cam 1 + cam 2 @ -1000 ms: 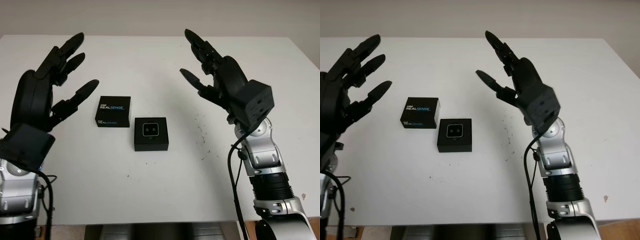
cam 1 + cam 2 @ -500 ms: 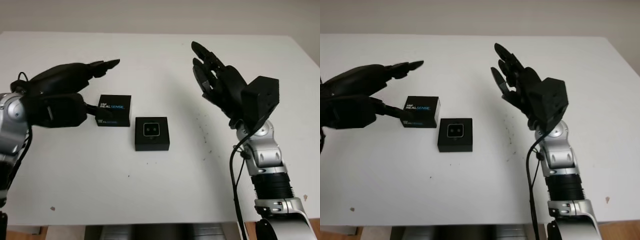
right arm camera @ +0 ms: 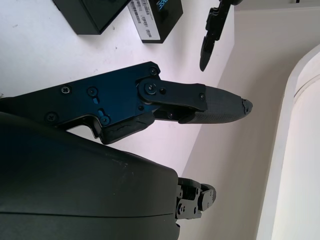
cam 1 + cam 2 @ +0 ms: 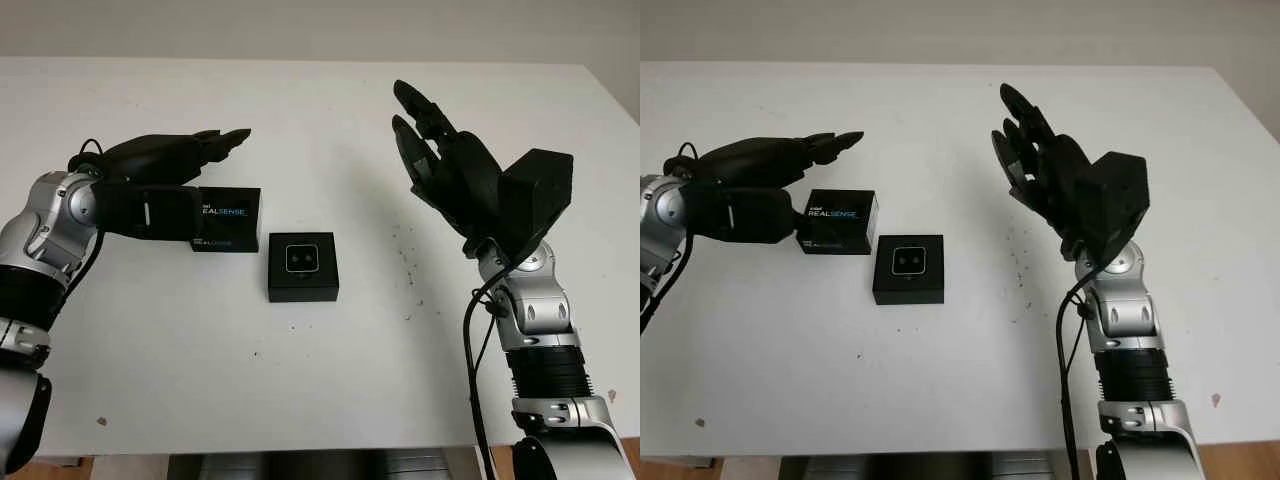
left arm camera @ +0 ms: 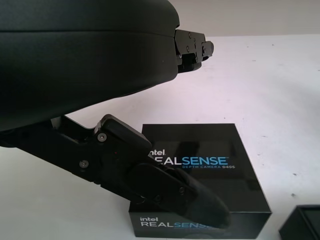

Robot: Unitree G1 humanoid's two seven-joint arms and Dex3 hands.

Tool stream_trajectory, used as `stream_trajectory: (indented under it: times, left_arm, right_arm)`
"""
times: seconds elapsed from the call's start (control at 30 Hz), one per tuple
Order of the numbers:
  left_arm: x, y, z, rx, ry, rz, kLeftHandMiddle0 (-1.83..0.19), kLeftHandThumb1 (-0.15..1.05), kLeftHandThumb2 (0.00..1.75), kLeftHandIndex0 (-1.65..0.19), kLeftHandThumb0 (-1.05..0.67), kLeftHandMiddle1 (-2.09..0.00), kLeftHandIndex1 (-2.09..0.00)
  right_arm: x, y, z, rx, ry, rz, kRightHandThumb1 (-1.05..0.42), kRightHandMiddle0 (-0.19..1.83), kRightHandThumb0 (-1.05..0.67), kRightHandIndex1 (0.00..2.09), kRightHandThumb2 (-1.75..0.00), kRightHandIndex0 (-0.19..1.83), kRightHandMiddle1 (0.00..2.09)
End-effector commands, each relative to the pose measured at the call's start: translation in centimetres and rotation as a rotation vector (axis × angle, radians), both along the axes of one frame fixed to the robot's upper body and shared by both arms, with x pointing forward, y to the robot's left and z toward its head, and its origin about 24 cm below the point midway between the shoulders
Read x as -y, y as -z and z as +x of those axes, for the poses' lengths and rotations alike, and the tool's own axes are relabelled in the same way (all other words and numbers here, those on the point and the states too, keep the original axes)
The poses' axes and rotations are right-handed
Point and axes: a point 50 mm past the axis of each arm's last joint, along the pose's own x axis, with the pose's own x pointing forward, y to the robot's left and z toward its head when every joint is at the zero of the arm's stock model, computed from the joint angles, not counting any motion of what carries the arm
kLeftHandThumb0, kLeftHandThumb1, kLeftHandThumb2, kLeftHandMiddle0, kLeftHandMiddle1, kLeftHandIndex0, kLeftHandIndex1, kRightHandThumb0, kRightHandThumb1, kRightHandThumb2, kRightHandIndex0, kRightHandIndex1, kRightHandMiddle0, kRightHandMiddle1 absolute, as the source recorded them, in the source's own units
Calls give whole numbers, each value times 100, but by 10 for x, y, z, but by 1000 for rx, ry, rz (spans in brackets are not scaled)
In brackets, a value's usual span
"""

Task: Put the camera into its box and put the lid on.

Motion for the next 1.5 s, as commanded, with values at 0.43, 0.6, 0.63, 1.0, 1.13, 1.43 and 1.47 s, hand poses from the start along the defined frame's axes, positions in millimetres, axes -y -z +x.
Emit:
stream_trajectory:
  times: [0.43, 0.6, 0.63, 1.0, 1.13, 1.43, 1.47]
  left_arm:
    - [-7, 7, 3, -79, -15, 47, 2, 85, 5, 5, -71, -6, -6]
    - [-10, 10, -2, -97, 7, 47, -1, 82, 4, 2, -69, -7, -7]
    - [-10, 11, -3, -104, 11, 51, -1, 82, 4, 2, -69, -7, -7]
    - [-12, 24, -7, -164, 8, 47, -2, 80, 5, 1, -62, -6, -6]
    - [-12, 29, -5, -170, 4, 28, -3, 79, 5, -1, -58, -6, -7]
    - [-17, 31, -1, -201, -50, 3, 4, 83, 6, 6, -69, -4, -4]
    - [-18, 32, 0, -209, -58, -4, 5, 83, 6, 7, -70, -4, -3]
  right_arm:
    - [3, -6, -2, 31, 13, -18, -105, -13, -70, 5, -51, 1, 32]
    - [2, -5, -1, 63, 33, -58, -105, -18, -66, 7, -53, 5, 51]
    - [2, -5, -1, 63, 35, -60, -105, -19, -67, 7, -52, 5, 52]
    - [-1, -4, 1, 81, 47, -77, -105, -19, -65, 8, -53, 7, 57]
    - [-1, -3, 0, 88, 51, -74, -105, -19, -67, 9, -51, 9, 60]
    - [-2, 1, 1, 115, 75, -100, -105, -19, -67, 11, -51, 13, 67]
    - [-2, 2, 1, 115, 79, -101, -105, -19, -67, 11, -51, 13, 68]
